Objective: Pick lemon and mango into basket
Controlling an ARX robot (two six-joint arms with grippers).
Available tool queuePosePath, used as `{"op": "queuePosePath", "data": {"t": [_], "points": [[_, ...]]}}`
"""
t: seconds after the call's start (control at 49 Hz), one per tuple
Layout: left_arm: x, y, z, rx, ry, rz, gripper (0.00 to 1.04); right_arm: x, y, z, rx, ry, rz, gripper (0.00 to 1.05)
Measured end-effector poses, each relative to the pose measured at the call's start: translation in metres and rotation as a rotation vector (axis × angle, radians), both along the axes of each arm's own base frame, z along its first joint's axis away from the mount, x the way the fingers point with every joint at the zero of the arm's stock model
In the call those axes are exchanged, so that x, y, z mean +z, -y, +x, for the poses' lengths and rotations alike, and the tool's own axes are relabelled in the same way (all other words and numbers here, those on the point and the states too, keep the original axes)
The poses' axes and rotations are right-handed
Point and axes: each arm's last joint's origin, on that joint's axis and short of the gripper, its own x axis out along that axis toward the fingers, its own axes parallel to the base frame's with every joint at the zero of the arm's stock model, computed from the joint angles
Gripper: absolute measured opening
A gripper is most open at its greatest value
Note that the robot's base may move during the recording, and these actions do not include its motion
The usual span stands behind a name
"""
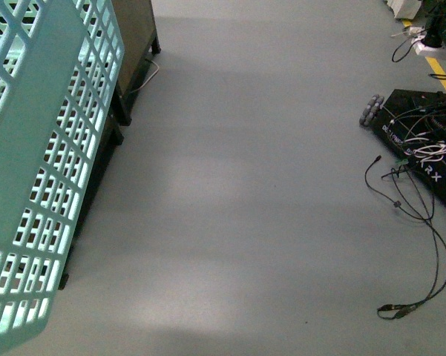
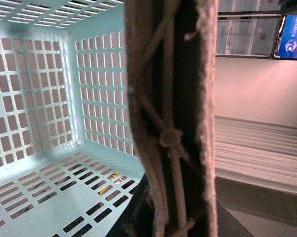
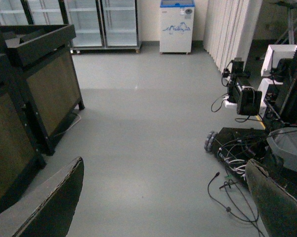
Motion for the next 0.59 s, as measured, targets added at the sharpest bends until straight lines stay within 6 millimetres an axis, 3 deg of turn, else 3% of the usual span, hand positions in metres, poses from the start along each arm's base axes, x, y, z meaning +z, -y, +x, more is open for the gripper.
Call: {"op": "queuePosePath", "data": {"t": [0.591], "points": [[0.0001,-0.0001,0.0000,0.001,0.000,0.000,0.06,0.0000,0.0000,0.0000,0.000,0.000,0.000,0.96]]}}
